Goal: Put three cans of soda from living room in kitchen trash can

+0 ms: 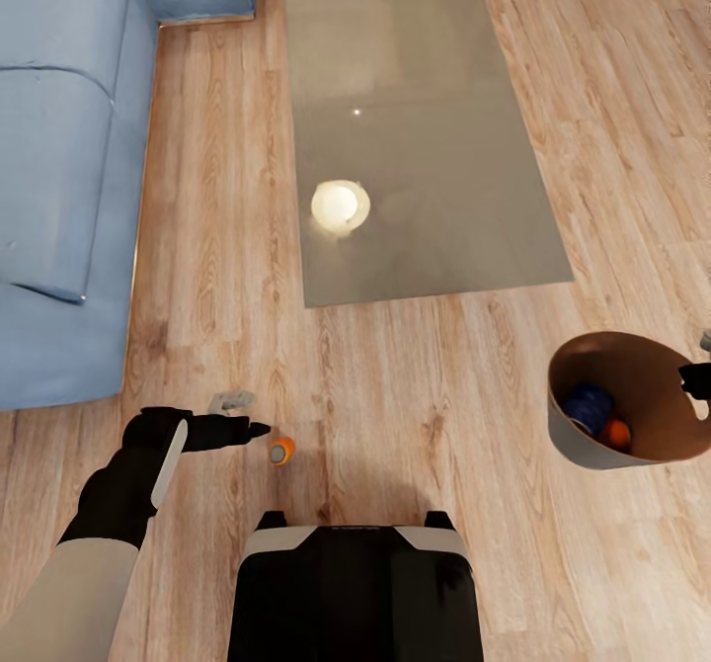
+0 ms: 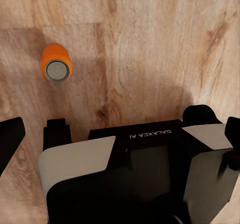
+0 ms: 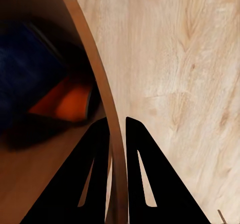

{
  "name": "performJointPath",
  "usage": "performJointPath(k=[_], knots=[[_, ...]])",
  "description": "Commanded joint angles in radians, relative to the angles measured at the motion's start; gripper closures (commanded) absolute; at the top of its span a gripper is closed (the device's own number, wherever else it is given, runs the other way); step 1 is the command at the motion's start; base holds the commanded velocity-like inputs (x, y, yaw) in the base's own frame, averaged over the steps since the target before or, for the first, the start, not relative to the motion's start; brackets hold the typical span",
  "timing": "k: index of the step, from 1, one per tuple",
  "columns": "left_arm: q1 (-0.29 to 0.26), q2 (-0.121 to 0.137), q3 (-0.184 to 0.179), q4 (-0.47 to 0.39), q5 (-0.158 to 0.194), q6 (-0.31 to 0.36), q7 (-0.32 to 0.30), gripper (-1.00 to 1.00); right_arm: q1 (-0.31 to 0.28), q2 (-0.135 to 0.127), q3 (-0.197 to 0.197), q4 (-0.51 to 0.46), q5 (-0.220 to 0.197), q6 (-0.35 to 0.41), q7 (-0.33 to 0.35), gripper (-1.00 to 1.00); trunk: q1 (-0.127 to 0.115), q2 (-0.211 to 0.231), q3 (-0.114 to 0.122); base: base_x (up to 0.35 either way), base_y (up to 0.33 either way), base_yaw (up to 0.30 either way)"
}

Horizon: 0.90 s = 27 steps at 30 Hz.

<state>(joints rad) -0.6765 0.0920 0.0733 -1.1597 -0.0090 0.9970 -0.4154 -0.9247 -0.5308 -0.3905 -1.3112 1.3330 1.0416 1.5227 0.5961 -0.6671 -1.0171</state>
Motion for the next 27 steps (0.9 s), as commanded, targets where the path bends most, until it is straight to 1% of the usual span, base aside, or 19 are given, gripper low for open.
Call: performJointPath(k=[1,4,5,7,13,16,18,19,22,24,27], knots=[[0.000,0.000,0.000,0.000,0.000,0.000,0.000,-1.00,0.007,0.006,-0.011,-0.015,-0.004,0.003,0.005,1.00,-0.004,0.007,0.005,0.000,0.000,0.000],[0.000,0.000,-0.001,0.000,-0.001,0.000,0.000,-1.00,0.025,0.013,-0.023,-0.044,-0.004,0.001,0.006,1.00,-0.015,0.028,0.019,0.000,0.000,0.000],[0.000,0.000,-0.001,0.001,-0.001,0.000,0.000,-1.00,0.050,0.017,-0.028,-0.074,-0.005,-0.001,0.006,1.00,-0.019,0.035,0.024,0.000,0.000,0.000],[0.000,0.000,-0.001,0.001,-0.001,0.000,0.000,-1.00,0.067,0.019,-0.030,-0.095,-0.005,-0.001,0.007,1.00,-0.027,0.049,0.033,0.000,0.000,0.000],[0.000,0.000,-0.001,0.001,-0.001,0.000,-0.001,-1.00,0.088,0.022,-0.033,-0.119,-0.005,-0.002,0.008,1.00,-0.050,0.091,0.062,0.000,0.000,0.000],[0.000,0.000,0.000,0.002,-0.001,0.001,-0.002,-1.00,0.111,0.023,-0.041,-0.127,-0.005,-0.002,0.008,1.00,-0.061,0.112,0.076,0.000,0.000,0.000],[0.000,0.000,0.000,0.002,-0.001,0.001,-0.002,-1.00,0.128,0.030,-0.058,-0.146,-0.011,-0.003,0.009,1.00,-0.069,0.126,0.086,0.000,0.000,0.000],[0.000,0.000,0.000,0.002,-0.001,0.001,-0.002,-1.00,0.138,0.038,-0.070,-0.159,-0.021,-0.004,0.008,1.00,-0.073,0.133,0.091,0.000,0.000,0.000],[0.000,0.000,0.000,0.002,-0.001,0.000,-0.002,-1.00,0.156,0.048,-0.086,-0.181,-0.034,-0.010,0.008,1.00,-0.084,0.154,0.105,0.000,0.000,0.000],[0.000,0.000,0.000,0.002,-0.001,0.000,-0.002,-1.00,0.164,0.052,-0.090,-0.188,-0.038,-0.011,0.007,1.00,-0.092,0.168,0.114,0.000,0.000,0.000],[0.000,0.000,0.000,0.002,-0.001,0.000,-0.002,-1.00,0.184,0.065,-0.097,-0.198,-0.045,-0.013,0.006,1.00,-0.104,0.189,0.129,0.000,0.000,0.000]])
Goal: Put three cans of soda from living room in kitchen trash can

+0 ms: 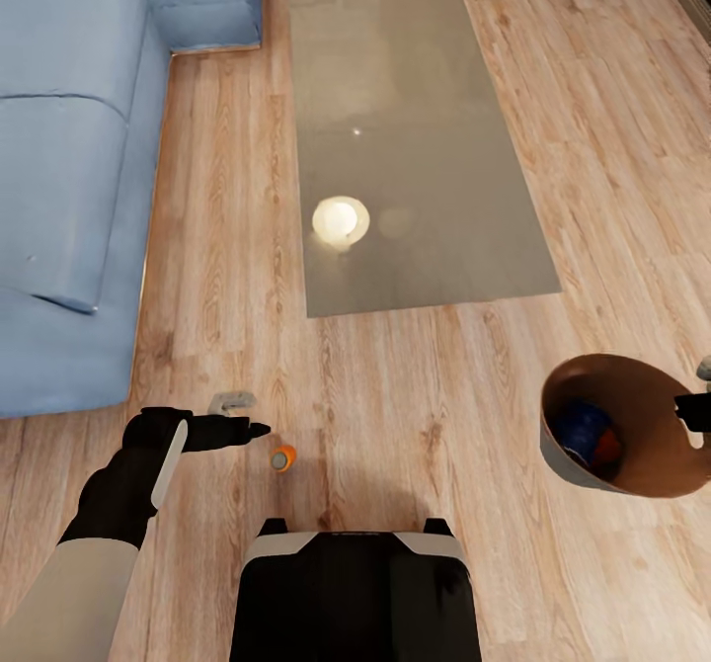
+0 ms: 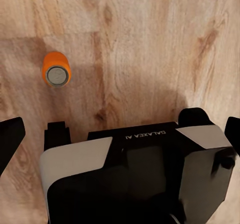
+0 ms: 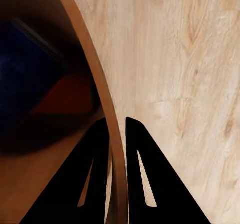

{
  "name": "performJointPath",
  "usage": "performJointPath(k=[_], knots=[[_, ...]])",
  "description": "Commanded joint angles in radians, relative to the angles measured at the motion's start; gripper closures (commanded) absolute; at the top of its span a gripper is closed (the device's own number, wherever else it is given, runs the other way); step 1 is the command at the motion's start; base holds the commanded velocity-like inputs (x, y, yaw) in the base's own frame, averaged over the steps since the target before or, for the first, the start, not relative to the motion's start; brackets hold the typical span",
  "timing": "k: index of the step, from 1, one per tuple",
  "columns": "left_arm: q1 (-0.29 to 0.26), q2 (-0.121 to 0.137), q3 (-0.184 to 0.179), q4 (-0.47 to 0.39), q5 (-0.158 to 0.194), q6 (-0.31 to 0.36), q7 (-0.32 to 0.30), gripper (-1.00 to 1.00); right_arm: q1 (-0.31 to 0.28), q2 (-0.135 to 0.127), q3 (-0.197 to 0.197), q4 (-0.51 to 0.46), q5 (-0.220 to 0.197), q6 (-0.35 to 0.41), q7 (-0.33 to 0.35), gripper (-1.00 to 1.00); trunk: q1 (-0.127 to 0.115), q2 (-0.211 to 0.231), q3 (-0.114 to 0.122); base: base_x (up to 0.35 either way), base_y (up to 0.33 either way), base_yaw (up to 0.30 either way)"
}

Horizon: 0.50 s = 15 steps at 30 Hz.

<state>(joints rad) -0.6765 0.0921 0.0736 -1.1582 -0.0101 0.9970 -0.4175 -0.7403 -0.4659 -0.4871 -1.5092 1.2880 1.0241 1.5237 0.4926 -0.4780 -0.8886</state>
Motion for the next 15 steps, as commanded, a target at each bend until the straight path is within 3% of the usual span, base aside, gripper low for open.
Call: performJointPath(k=[1,3,7,9,11,14,15], knots=[[0.000,0.000,0.000,0.000,0.000,0.000,0.000,-1.00,0.005,0.003,-0.003,-0.003,-0.001,0.004,0.004,1.00,-0.004,0.007,0.005,0.000,0.000,0.000],[0.000,0.000,0.000,0.000,0.000,-0.001,0.000,-1.00,0.015,0.011,-0.013,-0.010,-0.005,0.004,0.004,1.00,-0.012,0.021,0.015,0.000,0.000,0.000],[0.000,0.000,0.000,0.000,0.000,-0.001,-0.001,-1.00,0.043,0.064,-0.082,-0.055,-0.036,-0.037,-0.003,1.00,-0.027,0.049,0.034,0.000,0.000,0.000],[0.000,0.000,0.000,0.000,0.000,-0.001,-0.001,-1.00,0.048,0.079,-0.106,-0.063,-0.040,-0.059,-0.005,1.00,-0.035,0.063,0.043,0.000,0.000,0.000],[0.000,0.000,0.000,0.000,0.000,-0.001,-0.001,-1.00,0.053,0.103,-0.164,-0.071,-0.045,-0.088,-0.006,1.00,-0.042,0.077,0.053,0.000,0.000,0.000],[0.000,0.000,0.000,0.000,0.000,-0.001,0.000,-1.00,0.057,0.126,-0.209,-0.075,-0.047,-0.133,-0.008,1.00,-0.043,0.078,0.058,0.000,0.000,0.000],[0.000,0.000,0.000,0.000,0.000,-0.002,0.003,-1.00,0.062,0.148,-0.254,-0.076,-0.050,-0.194,-0.021,1.00,-0.043,0.078,0.060,0.000,0.000,0.000]])
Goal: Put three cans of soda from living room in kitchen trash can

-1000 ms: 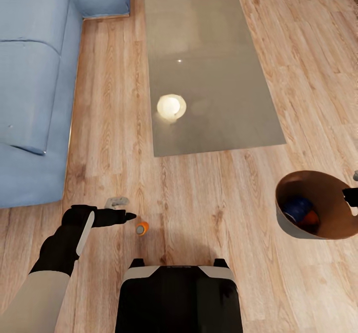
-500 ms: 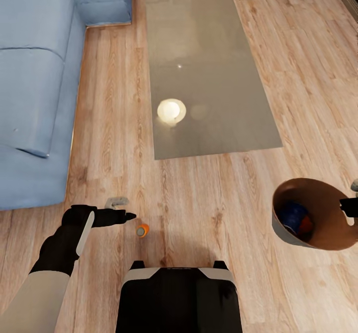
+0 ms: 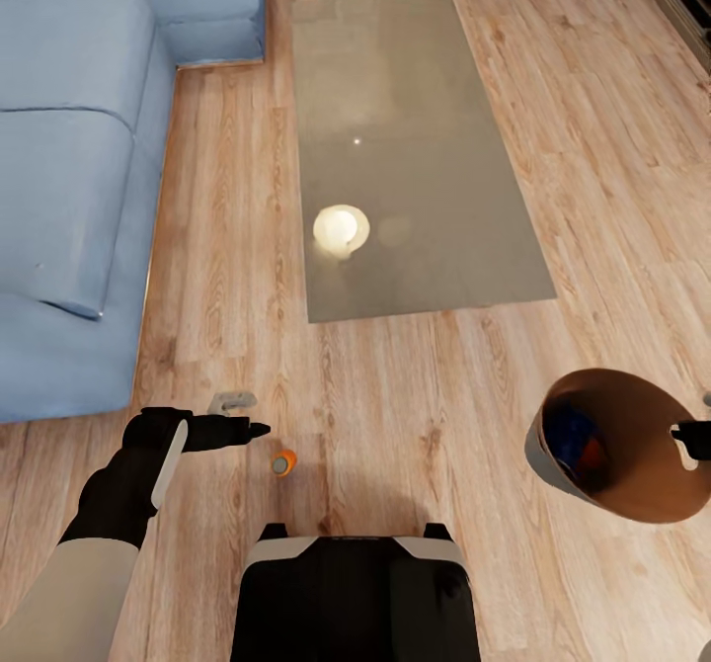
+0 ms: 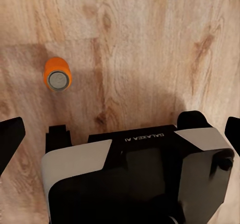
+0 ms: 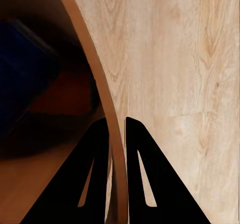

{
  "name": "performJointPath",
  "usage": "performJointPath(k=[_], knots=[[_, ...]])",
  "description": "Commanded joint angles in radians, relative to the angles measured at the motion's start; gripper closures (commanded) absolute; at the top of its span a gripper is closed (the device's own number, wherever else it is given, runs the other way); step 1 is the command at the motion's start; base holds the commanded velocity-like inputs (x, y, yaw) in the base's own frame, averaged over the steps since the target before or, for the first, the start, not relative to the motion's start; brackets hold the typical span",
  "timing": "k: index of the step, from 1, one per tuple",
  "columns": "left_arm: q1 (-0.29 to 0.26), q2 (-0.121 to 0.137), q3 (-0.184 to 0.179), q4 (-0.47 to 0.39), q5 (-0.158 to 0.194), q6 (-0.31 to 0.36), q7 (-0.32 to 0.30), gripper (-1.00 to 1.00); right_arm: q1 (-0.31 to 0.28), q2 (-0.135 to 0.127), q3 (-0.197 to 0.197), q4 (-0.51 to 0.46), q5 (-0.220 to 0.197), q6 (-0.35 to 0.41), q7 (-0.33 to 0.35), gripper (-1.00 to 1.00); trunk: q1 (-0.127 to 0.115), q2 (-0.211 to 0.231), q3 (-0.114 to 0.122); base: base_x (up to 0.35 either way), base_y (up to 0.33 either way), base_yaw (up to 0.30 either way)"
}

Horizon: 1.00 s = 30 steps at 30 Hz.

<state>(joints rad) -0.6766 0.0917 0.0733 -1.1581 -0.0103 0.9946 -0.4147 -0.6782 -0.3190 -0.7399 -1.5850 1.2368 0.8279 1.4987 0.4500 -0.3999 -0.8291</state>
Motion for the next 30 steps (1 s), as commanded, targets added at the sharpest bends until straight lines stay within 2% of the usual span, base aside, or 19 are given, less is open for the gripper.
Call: performJointPath(k=[1,2,3,4,7,10,13,14,17,18,22,24,27,30], knots=[[0.000,0.000,0.000,0.000,0.000,-0.001,0.001,-1.00,0.001,0.009,-0.019,0.000,-0.001,-0.018,-0.005,1.00,0.000,0.000,0.002,0.000,0.000,0.000],[0.000,0.000,0.000,0.000,-0.001,-0.001,0.002,-1.00,0.002,0.017,-0.035,0.000,-0.005,-0.038,-0.016,1.00,0.000,0.000,0.003,0.000,0.000,0.000],[0.000,-0.001,-0.001,0.000,-0.002,-0.003,0.004,-1.00,0.003,0.043,-0.070,-0.001,-0.028,-0.096,-0.062,1.00,0.000,0.000,0.005,0.000,0.000,0.000],[0.000,-0.001,-0.001,0.000,-0.002,-0.003,0.005,-1.00,0.003,0.052,-0.078,-0.001,-0.039,-0.114,-0.080,1.00,0.000,0.000,0.007,0.000,0.000,0.000],[0.000,-0.001,-0.001,0.001,-0.003,-0.005,0.007,-1.00,0.007,0.103,-0.119,-0.001,-0.096,-0.200,-0.167,1.00,0.000,0.000,0.012,0.000,0.000,0.000],[0.000,-0.001,-0.001,0.001,-0.004,-0.006,0.008,-1.00,0.013,0.129,-0.135,0.001,-0.113,-0.225,-0.190,1.00,0.000,0.000,0.017,0.000,0.000,0.000],[0.000,-0.001,-0.001,0.001,-0.005,-0.007,0.008,-1.00,0.023,0.141,-0.156,0.001,-0.126,-0.237,-0.199,1.00,0.000,0.000,0.021,0.000,0.000,0.000],[0.000,-0.001,-0.001,0.001,-0.005,-0.008,0.008,-1.00,0.026,0.143,-0.166,0.001,-0.143,-0.240,-0.201,1.00,0.000,0.000,0.023,0.000,0.000,0.000],[0.000,-0.001,-0.001,0.001,-0.005,-0.008,0.008,-1.00,0.028,0.143,-0.177,0.000,-0.197,-0.243,-0.206,1.00,0.000,0.000,0.028,0.000,0.000,0.000],[0.000,-0.001,-0.001,0.001,-0.005,-0.008,0.009,-1.00,0.029,0.145,-0.179,-0.001,-0.231,-0.244,-0.210,1.00,0.000,0.000,0.030,0.000,0.000,0.000],[0.000,-0.001,-0.001,0.000,-0.005,-0.008,0.009,-1.00,0.030,0.157,-0.176,0.000,-0.260,-0.245,-0.214,1.00,0.000,0.000,0.036,0.000,0.000,0.000],[0.000,-0.001,-0.001,0.000,-0.005,-0.008,0.010,-1.00,0.031,0.171,-0.174,0.001,-0.279,-0.254,-0.215,1.00,0.000,0.000,0.040,0.000,0.000,0.000],[0.000,-0.001,-0.001,-0.001,-0.005,-0.008,0.011,-1.00,0.031,0.199,-0.172,0.014,-0.309,-0.335,-0.224,1.00,0.000,0.000,0.044,0.000,0.000,0.000],[0.000,-0.001,-0.001,0.000,-0.005,-0.008,0.011,-1.00,0.031,0.226,-0.168,0.022,-0.321,-0.389,-0.275,1.00,0.000,0.000,0.049,0.000,0.000,0.000]])
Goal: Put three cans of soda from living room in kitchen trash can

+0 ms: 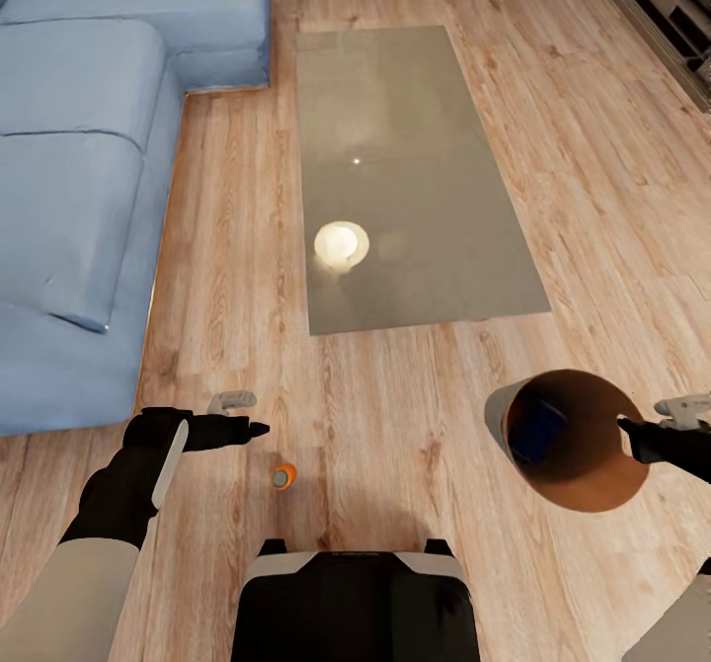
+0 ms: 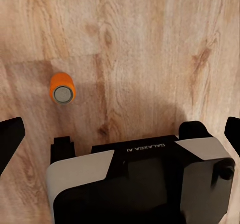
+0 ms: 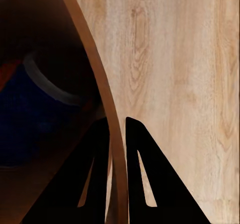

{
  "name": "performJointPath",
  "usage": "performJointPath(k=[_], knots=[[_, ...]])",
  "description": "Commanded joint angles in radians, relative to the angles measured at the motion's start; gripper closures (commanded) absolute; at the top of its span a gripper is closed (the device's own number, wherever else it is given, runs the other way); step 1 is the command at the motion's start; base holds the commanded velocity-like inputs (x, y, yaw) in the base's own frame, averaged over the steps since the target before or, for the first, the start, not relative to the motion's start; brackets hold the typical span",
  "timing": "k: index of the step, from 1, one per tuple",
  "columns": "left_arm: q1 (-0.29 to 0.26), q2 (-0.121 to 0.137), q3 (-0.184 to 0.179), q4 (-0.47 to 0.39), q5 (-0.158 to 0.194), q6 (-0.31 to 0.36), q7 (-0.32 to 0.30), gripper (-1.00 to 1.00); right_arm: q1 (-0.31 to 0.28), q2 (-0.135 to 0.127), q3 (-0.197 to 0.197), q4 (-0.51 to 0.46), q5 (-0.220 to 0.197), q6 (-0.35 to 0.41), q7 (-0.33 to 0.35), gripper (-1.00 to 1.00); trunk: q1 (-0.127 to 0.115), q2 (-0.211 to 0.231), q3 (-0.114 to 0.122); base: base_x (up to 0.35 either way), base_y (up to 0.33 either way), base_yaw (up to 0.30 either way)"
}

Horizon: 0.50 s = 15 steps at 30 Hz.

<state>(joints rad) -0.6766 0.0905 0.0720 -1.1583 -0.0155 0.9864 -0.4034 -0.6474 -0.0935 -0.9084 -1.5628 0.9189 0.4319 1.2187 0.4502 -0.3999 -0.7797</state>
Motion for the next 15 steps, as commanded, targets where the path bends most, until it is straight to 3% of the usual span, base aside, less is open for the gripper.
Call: performJointPath(k=[1,4,10,13,15], knots=[[0.000,0.000,0.000,0.000,-0.001,0.000,0.000,-1.00,0.000,0.011,0.006,0.012,-0.007,-0.009,-0.027,1.00,0.000,0.000,0.002,0.000,0.000,0.000],[0.000,0.000,0.000,0.000,0.000,0.000,0.000,-1.00,0.000,0.032,0.024,0.062,-0.013,-0.071,-0.077,1.00,0.000,0.000,0.007,0.000,0.000,0.000],[0.001,0.000,-0.001,0.000,-0.001,0.000,0.000,-1.00,0.000,0.029,0.023,0.099,-0.019,-0.149,-0.092,1.00,0.000,0.000,0.017,0.000,0.000,0.000],[0.001,0.000,0.000,0.000,0.000,0.000,0.000,-1.00,0.000,0.026,0.022,0.119,-0.041,-0.167,-0.091,1.00,0.000,0.000,0.021,0.000,0.000,0.000],[0.002,0.000,0.000,0.000,0.000,0.000,-0.001,-1.00,0.000,0.020,0.022,0.127,-0.078,-0.173,-0.085,1.00,0.000,0.000,0.023,0.000,0.000,0.000]])
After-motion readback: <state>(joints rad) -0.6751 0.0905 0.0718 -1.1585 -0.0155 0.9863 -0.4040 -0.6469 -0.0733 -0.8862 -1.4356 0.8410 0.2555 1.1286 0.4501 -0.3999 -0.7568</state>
